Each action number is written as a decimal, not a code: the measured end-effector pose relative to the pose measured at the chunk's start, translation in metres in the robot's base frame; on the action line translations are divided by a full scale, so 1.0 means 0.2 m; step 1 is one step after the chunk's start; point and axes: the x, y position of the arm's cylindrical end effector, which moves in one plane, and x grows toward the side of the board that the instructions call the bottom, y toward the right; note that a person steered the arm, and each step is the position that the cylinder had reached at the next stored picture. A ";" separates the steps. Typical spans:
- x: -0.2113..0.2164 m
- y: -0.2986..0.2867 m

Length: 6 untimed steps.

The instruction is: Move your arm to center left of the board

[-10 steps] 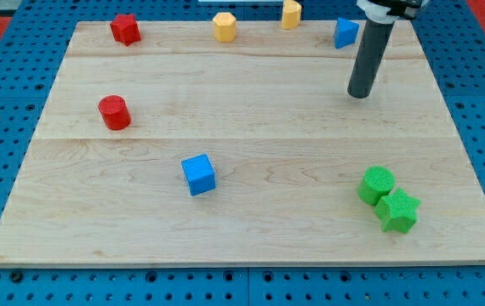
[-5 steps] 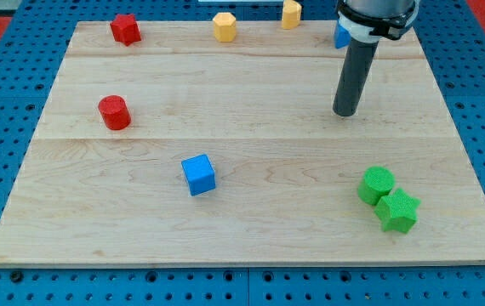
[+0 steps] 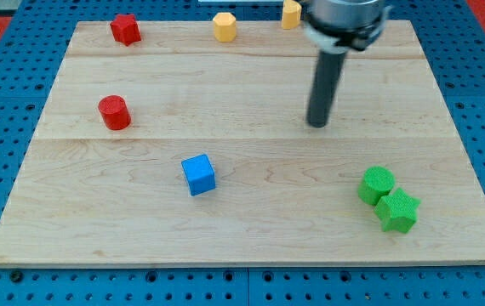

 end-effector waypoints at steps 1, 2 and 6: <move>0.03 -0.41; 0.01 -0.85; -0.19 -1.54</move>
